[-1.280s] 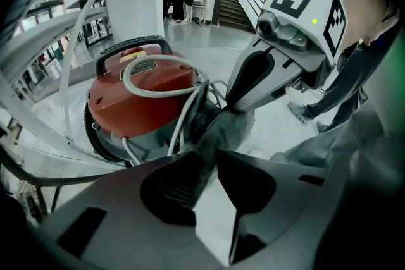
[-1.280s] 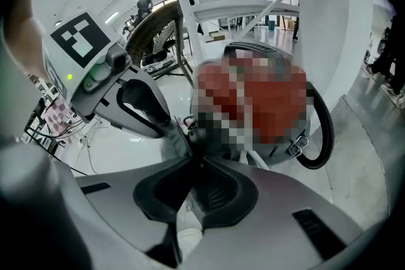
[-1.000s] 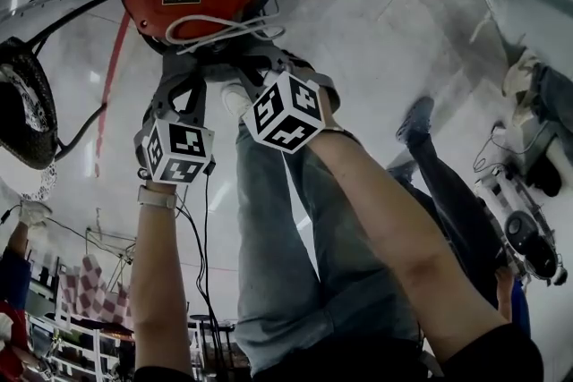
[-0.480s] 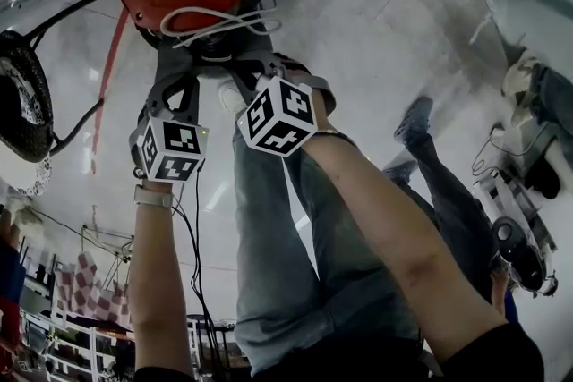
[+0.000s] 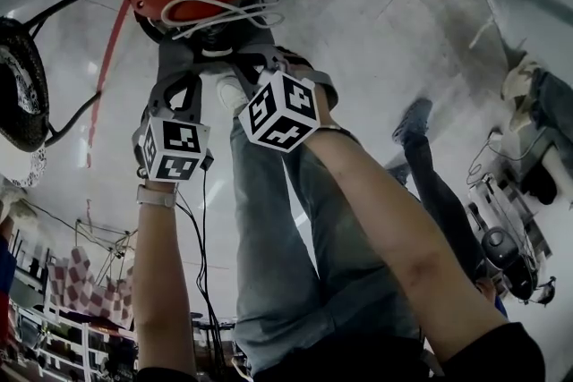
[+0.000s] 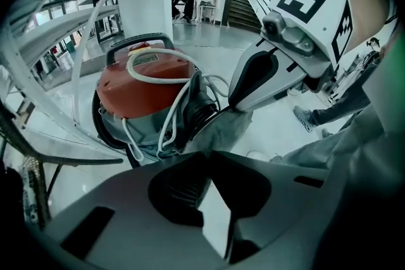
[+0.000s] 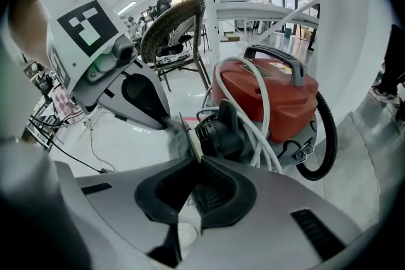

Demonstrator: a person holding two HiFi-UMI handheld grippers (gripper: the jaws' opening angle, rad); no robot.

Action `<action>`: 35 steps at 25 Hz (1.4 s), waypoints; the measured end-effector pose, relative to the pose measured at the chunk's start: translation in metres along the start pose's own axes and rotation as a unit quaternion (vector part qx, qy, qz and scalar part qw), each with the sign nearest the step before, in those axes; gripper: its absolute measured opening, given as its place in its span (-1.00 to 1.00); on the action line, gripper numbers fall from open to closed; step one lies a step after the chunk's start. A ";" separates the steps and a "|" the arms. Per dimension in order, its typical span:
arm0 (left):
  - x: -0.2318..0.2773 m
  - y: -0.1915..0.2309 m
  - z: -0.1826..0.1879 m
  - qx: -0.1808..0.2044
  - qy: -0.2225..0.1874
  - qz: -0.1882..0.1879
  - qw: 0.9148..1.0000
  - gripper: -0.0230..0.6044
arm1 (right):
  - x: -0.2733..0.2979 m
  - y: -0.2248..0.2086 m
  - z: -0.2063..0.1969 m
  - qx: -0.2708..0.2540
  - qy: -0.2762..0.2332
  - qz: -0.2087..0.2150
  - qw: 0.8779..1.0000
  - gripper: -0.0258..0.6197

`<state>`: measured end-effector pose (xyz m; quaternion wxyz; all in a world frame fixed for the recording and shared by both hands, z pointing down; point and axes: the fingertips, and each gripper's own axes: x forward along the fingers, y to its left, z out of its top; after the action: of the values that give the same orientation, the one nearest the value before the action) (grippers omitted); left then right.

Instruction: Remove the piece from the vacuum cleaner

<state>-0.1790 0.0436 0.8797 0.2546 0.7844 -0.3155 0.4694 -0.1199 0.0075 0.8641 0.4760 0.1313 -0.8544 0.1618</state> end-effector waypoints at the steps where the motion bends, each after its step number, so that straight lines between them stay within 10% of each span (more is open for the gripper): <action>1: 0.000 -0.001 0.000 -0.005 -0.001 -0.001 1.000 -0.77 | 0.000 0.000 0.000 -0.001 0.001 0.000 1.000 -0.77; 35: -0.003 -0.004 -0.017 -0.016 -0.010 0.013 1.000 -0.78 | 0.003 0.025 -0.011 0.008 0.015 0.001 1.000 -0.76</action>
<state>-0.1863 0.0587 0.8838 0.2576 0.7810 -0.3354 0.4595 -0.1226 0.0346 0.8678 0.4875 0.1321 -0.8459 0.1713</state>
